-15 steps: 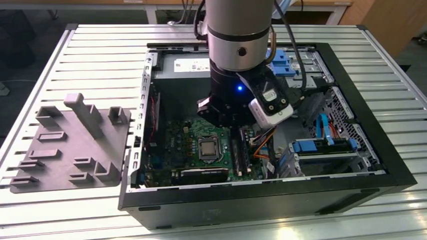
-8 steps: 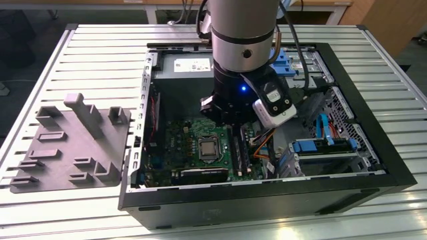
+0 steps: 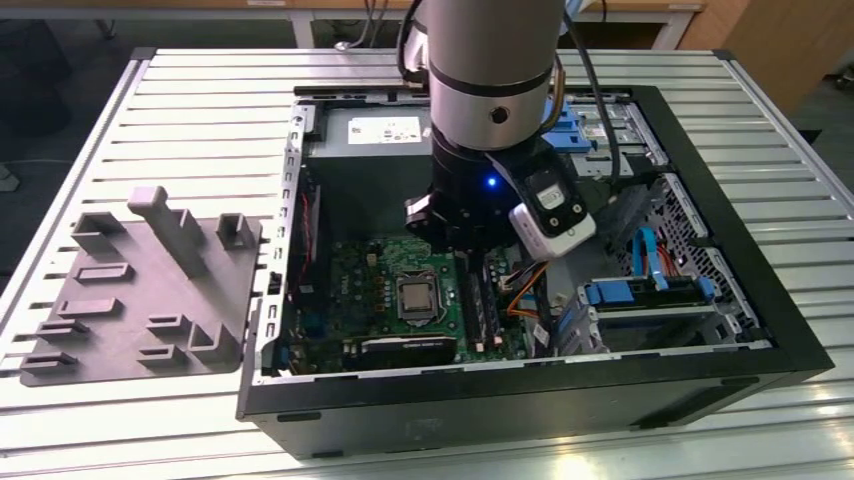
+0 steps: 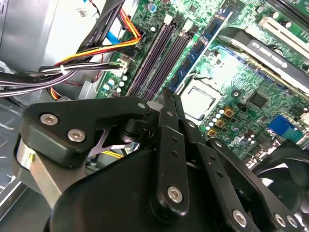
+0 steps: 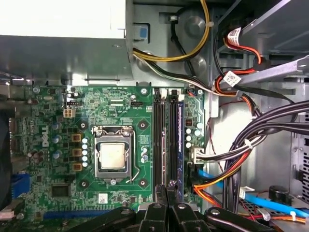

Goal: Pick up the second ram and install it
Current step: 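Insert the second ram into the second slot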

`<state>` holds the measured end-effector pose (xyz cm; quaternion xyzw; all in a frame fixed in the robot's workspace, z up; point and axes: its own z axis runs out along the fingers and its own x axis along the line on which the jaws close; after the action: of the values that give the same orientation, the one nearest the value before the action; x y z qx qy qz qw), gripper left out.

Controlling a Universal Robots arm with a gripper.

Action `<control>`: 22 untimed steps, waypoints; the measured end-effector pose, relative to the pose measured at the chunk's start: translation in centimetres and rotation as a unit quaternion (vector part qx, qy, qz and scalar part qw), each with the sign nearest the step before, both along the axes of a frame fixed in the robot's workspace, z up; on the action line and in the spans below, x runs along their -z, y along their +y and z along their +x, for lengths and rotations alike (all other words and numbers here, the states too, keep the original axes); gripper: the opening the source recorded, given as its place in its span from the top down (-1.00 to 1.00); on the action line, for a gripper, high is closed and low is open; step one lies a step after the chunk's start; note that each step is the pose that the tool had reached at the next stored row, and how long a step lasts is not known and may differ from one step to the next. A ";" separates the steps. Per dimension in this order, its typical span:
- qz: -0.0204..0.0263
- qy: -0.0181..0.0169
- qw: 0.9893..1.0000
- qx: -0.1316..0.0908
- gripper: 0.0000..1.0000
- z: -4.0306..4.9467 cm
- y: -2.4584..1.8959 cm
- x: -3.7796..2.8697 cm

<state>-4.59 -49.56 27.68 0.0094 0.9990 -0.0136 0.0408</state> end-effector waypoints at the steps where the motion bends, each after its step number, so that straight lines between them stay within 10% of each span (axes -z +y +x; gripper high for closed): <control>1: 0.001 0.000 1.000 0.000 0.76 0.01 0.02 0.04; 22: 0.008 0.000 1.000 0.000 0.76 0.03 0.46 1.27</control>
<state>-4.57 -49.10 26.41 0.0094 0.9991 -0.0058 0.0407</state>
